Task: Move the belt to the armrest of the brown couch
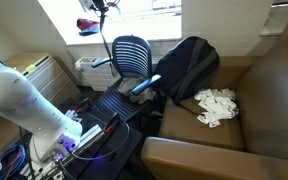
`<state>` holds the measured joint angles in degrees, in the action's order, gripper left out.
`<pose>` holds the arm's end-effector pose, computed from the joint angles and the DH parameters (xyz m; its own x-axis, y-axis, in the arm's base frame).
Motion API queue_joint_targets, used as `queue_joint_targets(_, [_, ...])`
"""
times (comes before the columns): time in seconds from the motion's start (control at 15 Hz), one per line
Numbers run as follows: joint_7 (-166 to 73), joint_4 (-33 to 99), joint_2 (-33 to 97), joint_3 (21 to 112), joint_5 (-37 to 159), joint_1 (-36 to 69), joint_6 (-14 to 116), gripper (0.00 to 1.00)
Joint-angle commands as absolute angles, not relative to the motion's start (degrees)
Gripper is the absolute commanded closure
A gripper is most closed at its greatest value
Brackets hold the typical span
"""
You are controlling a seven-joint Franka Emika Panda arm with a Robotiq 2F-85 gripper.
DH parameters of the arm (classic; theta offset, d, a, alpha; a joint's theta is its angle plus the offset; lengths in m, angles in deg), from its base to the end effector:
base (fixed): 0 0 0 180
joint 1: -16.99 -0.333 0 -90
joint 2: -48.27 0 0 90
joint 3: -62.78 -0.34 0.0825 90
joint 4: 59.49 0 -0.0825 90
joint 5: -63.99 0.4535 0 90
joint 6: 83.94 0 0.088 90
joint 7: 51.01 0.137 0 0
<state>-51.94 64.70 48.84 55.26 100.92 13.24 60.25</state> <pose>0.6207 0.1292 0.3955 0.9277 -0.2984 0.2245 -0.1549 -0.8546 -0.4957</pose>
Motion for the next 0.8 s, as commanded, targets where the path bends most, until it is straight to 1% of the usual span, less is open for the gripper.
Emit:
queue_joint_targets(0.0, [-48.5,75.4,60.6,59.4,99.8,15.2,64.8,0.99])
queue_joint_targets(0.27, [-47.9,81.8,68.2,66.1,98.5,19.1,69.4,0.99])
queue_joint_targets(0.33, [-49.1,82.2,67.5,67.9,99.3,19.6,72.3,0.99])
queue_joint_targets(0.4, [-49.8,81.0,63.1,67.9,102.5,17.3,78.2,0.99])
queue_joint_targets(0.47, [-48.4,80.2,66.3,68.4,99.3,17.9,71.3,0.99])
queue_joint_targets(0.53, [-48.7,80.6,66.0,69.2,99.3,17.9,72.2,0.95])
queue_joint_targets(0.6, [-48.7,80.6,65.9,69.3,99.2,17.9,72.1,0.95])
queue_joint_targets(0.67, [-48.6,80.6,65.9,69.2,99.2,17.7,72.1,0.99])
queue_joint_targets(0.73, [-43.6,80.4,64.2,67.7,95.5,20.4,75.0,0.99])
